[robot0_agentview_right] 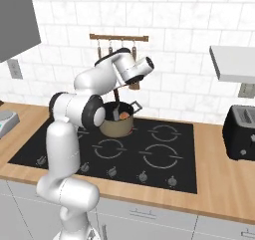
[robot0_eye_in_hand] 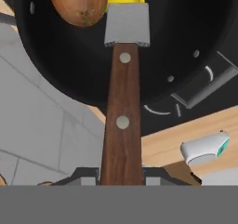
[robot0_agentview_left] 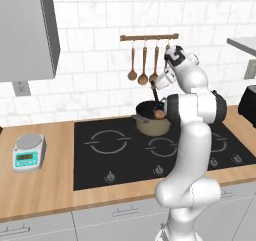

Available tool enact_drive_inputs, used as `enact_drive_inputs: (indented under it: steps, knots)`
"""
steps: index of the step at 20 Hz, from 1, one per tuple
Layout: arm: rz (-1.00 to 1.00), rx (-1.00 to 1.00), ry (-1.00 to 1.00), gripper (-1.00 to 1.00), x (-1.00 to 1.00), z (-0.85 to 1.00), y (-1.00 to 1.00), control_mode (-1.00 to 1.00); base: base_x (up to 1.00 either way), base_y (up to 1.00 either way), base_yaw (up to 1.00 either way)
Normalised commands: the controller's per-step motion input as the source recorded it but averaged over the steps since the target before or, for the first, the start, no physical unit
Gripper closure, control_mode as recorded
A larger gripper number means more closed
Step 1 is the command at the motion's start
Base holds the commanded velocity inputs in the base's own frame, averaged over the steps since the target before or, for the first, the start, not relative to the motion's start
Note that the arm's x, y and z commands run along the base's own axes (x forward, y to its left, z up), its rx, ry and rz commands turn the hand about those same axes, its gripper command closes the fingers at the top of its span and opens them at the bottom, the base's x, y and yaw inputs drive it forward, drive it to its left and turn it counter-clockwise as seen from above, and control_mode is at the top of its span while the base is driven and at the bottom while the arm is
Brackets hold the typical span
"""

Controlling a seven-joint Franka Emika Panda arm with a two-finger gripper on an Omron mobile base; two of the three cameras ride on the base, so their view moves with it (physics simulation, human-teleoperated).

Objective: Put the lemon and onion in the pot. Retrieve the spatula and lightly stir the vegetables in the pot.

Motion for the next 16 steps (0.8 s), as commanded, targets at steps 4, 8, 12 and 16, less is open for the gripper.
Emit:
enact_drive_inputs:
  steps: [4, 8, 12, 16]
  knots:
    - [0.12, 0.00, -0.27, 1.00, 0.70, -0.32, 0.04, -1.00, 0.00, 0.00, 0.00]
    - [0.20, 0.00, -0.24, 1.00, 0.44, -0.18, 0.36, -1.00, 0.00, 0.00, 0.00]
    - [0.19, 0.00, -0.26, 1.00, -0.03, 0.19, 0.55, -1.00, 0.00, 0.00, 0.00]
    - [0.01, -0.02, -0.19, 1.00, -0.06, 0.62, 0.20, -1.00, 0.00, 0.00, 0.00]
